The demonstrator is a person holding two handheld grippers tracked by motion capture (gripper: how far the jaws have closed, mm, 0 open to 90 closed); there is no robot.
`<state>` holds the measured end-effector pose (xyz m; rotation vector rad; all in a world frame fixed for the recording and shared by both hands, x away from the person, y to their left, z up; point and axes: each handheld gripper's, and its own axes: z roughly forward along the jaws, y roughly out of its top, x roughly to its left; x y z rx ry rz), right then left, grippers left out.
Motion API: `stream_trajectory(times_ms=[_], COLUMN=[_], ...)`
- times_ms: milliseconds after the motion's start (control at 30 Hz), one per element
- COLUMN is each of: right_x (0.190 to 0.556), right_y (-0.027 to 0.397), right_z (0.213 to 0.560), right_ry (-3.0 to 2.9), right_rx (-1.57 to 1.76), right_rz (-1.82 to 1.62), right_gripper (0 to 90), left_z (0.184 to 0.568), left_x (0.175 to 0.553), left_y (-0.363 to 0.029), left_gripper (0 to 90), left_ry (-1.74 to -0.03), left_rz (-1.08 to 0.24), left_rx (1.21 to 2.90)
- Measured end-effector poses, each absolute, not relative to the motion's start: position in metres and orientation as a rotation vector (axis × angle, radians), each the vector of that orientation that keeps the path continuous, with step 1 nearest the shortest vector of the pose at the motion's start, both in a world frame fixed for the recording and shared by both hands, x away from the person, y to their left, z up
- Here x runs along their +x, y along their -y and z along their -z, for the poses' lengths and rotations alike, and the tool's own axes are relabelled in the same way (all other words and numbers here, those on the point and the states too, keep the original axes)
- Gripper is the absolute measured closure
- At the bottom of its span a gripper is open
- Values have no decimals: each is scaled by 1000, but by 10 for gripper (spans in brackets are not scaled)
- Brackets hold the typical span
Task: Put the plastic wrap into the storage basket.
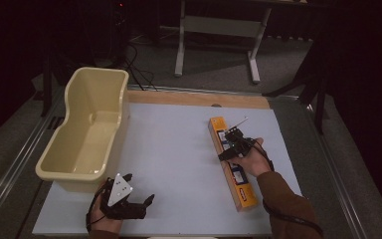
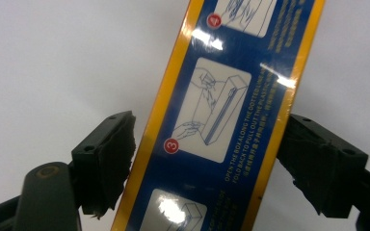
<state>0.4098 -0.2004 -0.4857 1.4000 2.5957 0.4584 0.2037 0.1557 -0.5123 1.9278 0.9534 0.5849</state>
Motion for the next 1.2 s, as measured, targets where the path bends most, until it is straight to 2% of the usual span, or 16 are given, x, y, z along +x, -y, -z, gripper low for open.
stream_trajectory(times_ms=[500,667,1200], right_x=[417,419,423], right_y=[193,192,214], right_z=[493,490,487], right_ry=[-2625,-2616,-2556], right_rx=[1483,1546,1824], right_rz=[-313,-275,-458], right_gripper=[268,324,379], left_z=[512,512,512], left_x=[204,204,204], left_y=[-156,-156,-156], left_gripper=[43,43,45], left_ry=[-954,-954,-960], left_rz=[-586,-587,-592], left_rx=[1928,1928,1927])
